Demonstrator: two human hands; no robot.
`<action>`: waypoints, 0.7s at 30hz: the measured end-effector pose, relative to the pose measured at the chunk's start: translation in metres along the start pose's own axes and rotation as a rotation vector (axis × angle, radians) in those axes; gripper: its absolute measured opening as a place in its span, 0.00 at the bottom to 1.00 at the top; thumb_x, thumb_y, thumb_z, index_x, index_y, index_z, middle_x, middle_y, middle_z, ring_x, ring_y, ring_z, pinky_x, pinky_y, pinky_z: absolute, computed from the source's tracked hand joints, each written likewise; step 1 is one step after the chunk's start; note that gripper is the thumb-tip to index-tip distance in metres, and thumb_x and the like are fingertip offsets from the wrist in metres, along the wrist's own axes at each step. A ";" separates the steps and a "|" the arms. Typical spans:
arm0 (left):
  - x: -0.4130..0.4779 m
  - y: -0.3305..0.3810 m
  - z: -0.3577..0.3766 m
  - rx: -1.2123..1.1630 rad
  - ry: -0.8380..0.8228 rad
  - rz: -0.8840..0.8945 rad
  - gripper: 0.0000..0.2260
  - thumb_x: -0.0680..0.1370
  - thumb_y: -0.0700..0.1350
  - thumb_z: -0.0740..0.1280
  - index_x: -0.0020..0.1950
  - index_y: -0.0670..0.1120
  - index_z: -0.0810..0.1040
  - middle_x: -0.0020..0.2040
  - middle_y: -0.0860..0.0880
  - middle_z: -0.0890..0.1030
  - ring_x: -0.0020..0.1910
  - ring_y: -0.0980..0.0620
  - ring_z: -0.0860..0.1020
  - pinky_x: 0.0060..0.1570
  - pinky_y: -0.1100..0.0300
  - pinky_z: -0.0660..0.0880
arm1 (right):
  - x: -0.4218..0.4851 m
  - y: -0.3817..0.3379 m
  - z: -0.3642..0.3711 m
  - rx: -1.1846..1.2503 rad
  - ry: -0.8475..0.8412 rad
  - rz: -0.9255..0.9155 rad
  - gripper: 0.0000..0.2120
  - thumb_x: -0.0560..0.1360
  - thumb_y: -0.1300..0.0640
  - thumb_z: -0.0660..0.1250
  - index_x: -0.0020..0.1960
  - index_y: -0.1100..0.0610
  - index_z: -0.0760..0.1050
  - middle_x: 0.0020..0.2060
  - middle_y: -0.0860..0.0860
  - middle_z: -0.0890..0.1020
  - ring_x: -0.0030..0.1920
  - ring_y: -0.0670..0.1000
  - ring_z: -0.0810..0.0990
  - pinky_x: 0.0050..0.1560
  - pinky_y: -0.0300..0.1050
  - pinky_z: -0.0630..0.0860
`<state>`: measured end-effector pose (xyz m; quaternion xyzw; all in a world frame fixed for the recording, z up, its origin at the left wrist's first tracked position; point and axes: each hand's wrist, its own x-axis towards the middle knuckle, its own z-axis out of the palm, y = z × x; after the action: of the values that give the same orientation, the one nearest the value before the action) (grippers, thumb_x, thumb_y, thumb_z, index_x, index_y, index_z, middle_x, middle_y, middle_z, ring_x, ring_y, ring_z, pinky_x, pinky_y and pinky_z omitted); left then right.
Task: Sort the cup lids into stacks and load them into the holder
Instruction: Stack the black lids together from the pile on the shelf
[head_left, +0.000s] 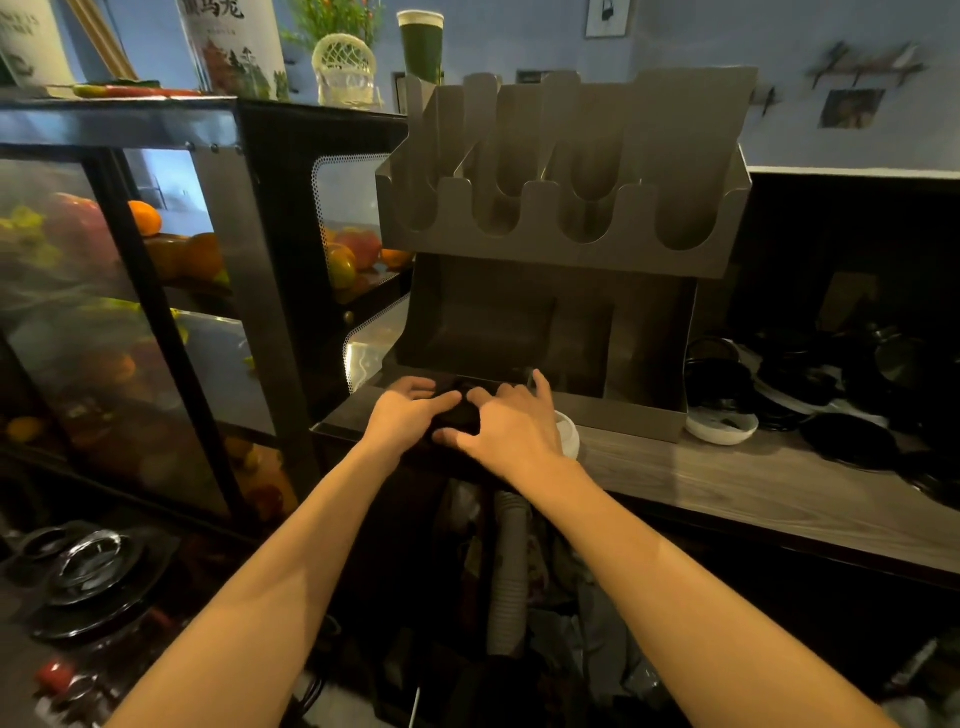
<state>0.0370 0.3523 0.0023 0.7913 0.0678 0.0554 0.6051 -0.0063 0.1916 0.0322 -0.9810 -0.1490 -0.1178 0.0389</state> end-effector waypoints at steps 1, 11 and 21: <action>0.000 0.001 -0.001 0.025 0.001 -0.012 0.23 0.73 0.52 0.78 0.66 0.50 0.77 0.60 0.50 0.80 0.60 0.48 0.79 0.63 0.46 0.78 | 0.001 -0.001 0.000 0.008 -0.017 -0.001 0.36 0.75 0.25 0.54 0.74 0.47 0.67 0.64 0.55 0.79 0.69 0.57 0.72 0.78 0.60 0.42; -0.011 0.008 -0.002 0.022 -0.059 -0.042 0.20 0.80 0.60 0.67 0.65 0.48 0.80 0.55 0.50 0.83 0.54 0.50 0.81 0.59 0.52 0.77 | -0.003 0.005 0.003 0.097 -0.007 -0.035 0.38 0.73 0.28 0.63 0.76 0.46 0.59 0.60 0.51 0.81 0.66 0.55 0.76 0.78 0.57 0.44; -0.004 -0.001 -0.003 -0.033 -0.031 0.017 0.21 0.75 0.50 0.76 0.66 0.49 0.77 0.56 0.50 0.82 0.56 0.49 0.81 0.61 0.48 0.79 | -0.009 0.003 0.012 0.115 0.137 -0.059 0.37 0.74 0.26 0.58 0.74 0.48 0.68 0.68 0.51 0.75 0.70 0.53 0.70 0.78 0.56 0.41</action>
<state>0.0321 0.3545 0.0019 0.7825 0.0508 0.0496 0.6186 -0.0114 0.1873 0.0180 -0.9620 -0.1812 -0.1771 0.1021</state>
